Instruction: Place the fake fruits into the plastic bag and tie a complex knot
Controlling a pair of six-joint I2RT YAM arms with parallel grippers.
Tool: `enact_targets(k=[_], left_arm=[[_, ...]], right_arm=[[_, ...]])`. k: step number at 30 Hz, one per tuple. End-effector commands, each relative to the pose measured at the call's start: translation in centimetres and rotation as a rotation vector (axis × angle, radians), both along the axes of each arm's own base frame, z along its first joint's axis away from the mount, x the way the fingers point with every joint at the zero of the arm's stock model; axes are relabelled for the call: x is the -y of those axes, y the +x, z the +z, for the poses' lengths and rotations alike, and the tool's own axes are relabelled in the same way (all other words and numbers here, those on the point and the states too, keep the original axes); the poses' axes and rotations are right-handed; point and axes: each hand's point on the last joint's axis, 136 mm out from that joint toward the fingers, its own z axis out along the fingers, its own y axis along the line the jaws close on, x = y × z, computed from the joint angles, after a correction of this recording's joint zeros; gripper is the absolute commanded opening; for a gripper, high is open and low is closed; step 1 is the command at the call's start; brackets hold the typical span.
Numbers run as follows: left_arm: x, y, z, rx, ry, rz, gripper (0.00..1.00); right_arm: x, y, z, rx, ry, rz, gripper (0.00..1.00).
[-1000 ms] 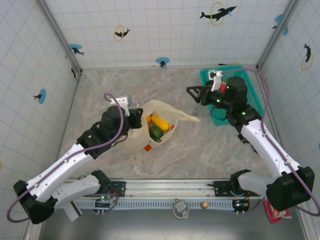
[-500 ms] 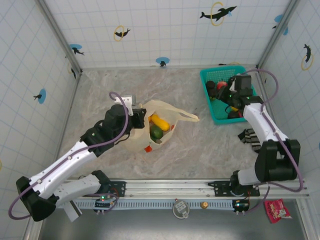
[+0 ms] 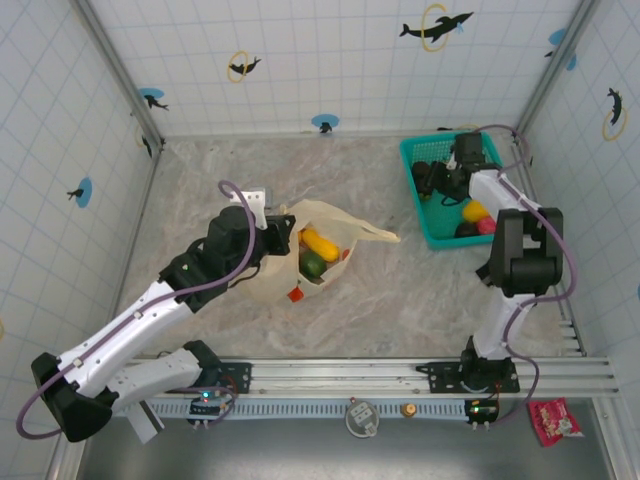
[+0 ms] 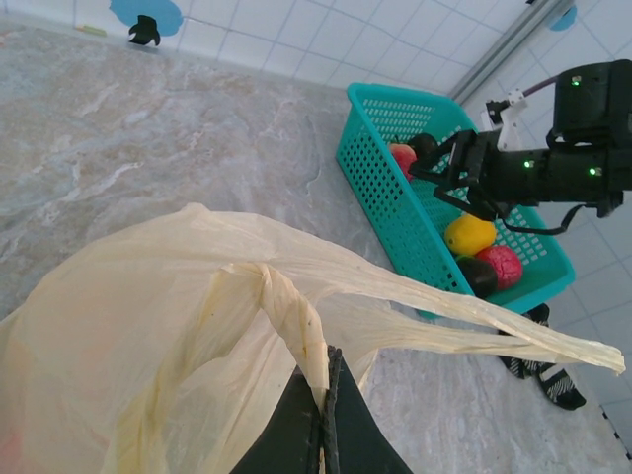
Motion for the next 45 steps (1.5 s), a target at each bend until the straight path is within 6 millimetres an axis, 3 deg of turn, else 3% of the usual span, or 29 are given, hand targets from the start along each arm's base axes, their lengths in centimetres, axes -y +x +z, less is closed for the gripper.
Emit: enact_targets(k=[1,6,16,23,27,31,34,39,42,45], left_arm=[[-0.2,0.2,1.0,0.03,0.022,-0.002,0.0],[-0.1,0.5,1.0,0.031,0.03,0.003,0.0],[0.3,0.8,0.0,-0.004,0.05,0.003,0.0],[0.5,0.9,-0.3,-0.01,0.051,0.004,0.0],[0.5,0.9,-0.2,-0.012,0.046,0.003,0.0],[0.3,0.8,0.3,-0.003,0.034,0.01,0.0],[0.0,0.7,0.6,0.005,0.027,0.018,0.0],[-0.3,0.5,1.1,0.01,0.012,0.026,0.0],[-0.6,0.3,1.4,0.016,0.0,0.035,0.0],[-1.0,0.3,1.7,0.026,-0.004,0.049,0.0]], right_arm=[[-0.2,1.7,-0.4,-0.011,-0.001,0.026,0.72],[-0.3,3.1,-2.7,-0.053,0.0,0.031,0.67],[-0.7,3.2,-6.5,-0.121,0.014,0.043,0.67],[0.2,3.1,-5.4,-0.094,0.003,0.029,0.55],[0.5,3.2,-2.0,-0.02,-0.002,0.016,0.53],[0.4,2.7,3.4,0.105,0.007,-0.001,0.51],[-1.1,1.6,8.1,0.212,0.053,0.036,0.51],[-6.5,-2.3,15.7,0.398,0.158,0.194,0.5],[-11.2,-6.1,19.8,0.526,0.248,0.341,0.5],[-16.8,-10.4,22.3,0.572,0.318,0.537,0.49]])
